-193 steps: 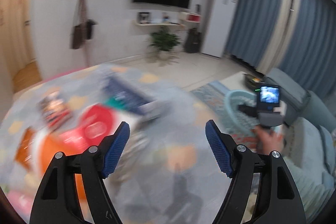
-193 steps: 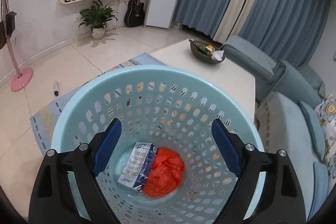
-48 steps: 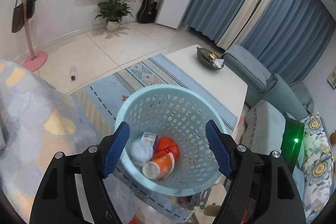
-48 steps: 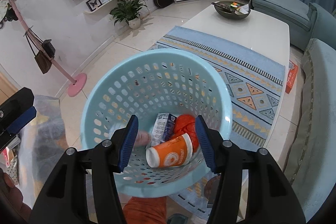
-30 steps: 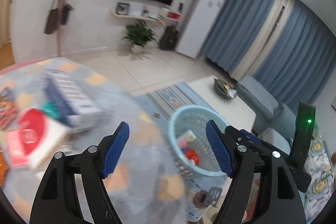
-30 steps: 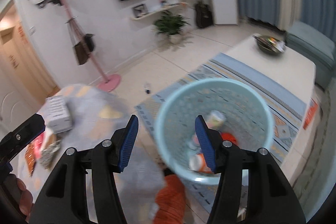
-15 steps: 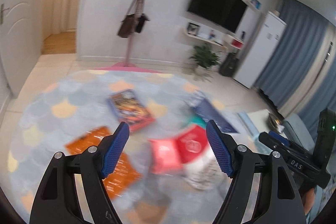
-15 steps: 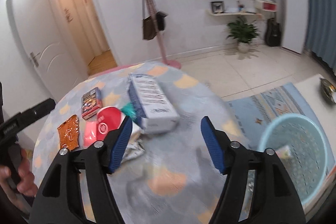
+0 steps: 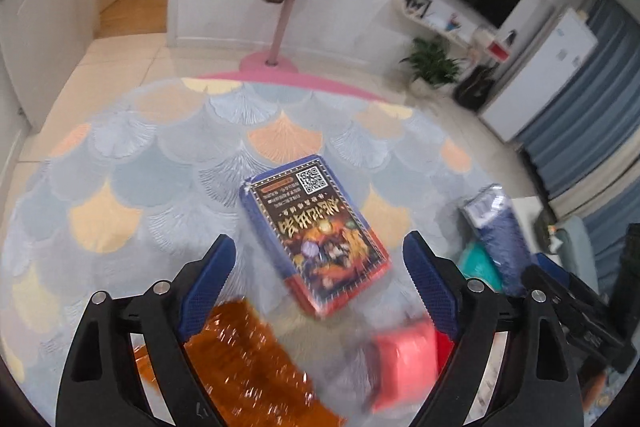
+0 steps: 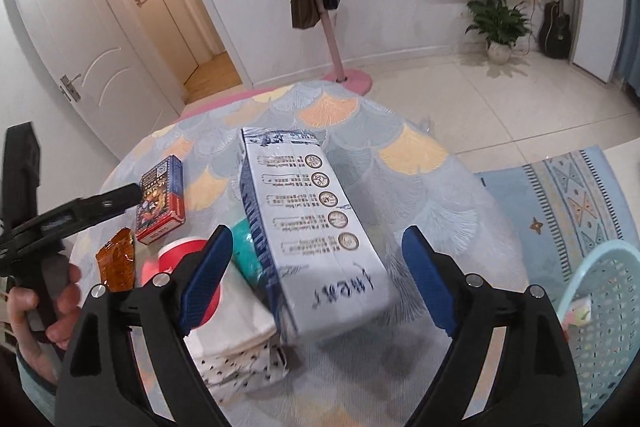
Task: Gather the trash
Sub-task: 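Grasp the card box with the left tool while the right tool grasps the blue-white carton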
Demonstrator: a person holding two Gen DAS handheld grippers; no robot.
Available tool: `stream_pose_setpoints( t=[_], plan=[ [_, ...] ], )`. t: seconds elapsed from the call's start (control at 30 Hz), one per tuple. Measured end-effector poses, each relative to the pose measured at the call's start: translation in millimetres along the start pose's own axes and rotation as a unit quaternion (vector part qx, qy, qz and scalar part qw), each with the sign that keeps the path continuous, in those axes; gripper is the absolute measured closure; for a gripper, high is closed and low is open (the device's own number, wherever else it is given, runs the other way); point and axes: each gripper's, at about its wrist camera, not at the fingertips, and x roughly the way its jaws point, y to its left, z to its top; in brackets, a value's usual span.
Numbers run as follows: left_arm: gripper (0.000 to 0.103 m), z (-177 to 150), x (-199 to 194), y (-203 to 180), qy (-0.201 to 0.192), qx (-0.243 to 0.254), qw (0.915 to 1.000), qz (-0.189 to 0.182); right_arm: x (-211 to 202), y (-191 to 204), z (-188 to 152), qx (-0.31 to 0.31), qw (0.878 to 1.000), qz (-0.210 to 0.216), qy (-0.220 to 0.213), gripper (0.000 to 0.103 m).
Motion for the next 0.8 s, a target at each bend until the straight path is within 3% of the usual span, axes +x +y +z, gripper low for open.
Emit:
stream_pose_setpoints(
  t=[0.3, 0.47, 0.57, 0.7, 0.8],
  plan=[
    [0.018, 3.1, 24.4, -18.4, 0.012, 0.030, 0.9975, 0.063, 24.9, -10.4, 1.4, 0.015, 0.999, 0.036, 0.027, 0.021],
    [0.024, -1.5, 24.1, -29.6, 0.010, 0.065, 0.9929, 0.100, 25.1, -4.4, -2.4, 0.008, 0.999, 0.041, 0.026, 0.038],
    [0.032, -3.6, 19.4, -33.5, 0.006, 0.075, 0.9927, 0.094, 16.8, -0.2, -4.7, 0.002, 0.999, 0.050, 0.015, 0.052],
    [0.035, -6.9, 7.5, -38.4, -0.013, 0.085, 0.9933, 0.077, 5.5, 4.6, -6.5, -0.011, 1.000, 0.013, 0.004, 0.052],
    [0.037, -9.4, -7.8, -47.5, -0.037, 0.093, 0.9930, 0.063, -7.4, 4.0, -10.4, -0.010, 1.000, 0.013, -0.012, 0.052]
  ],
)
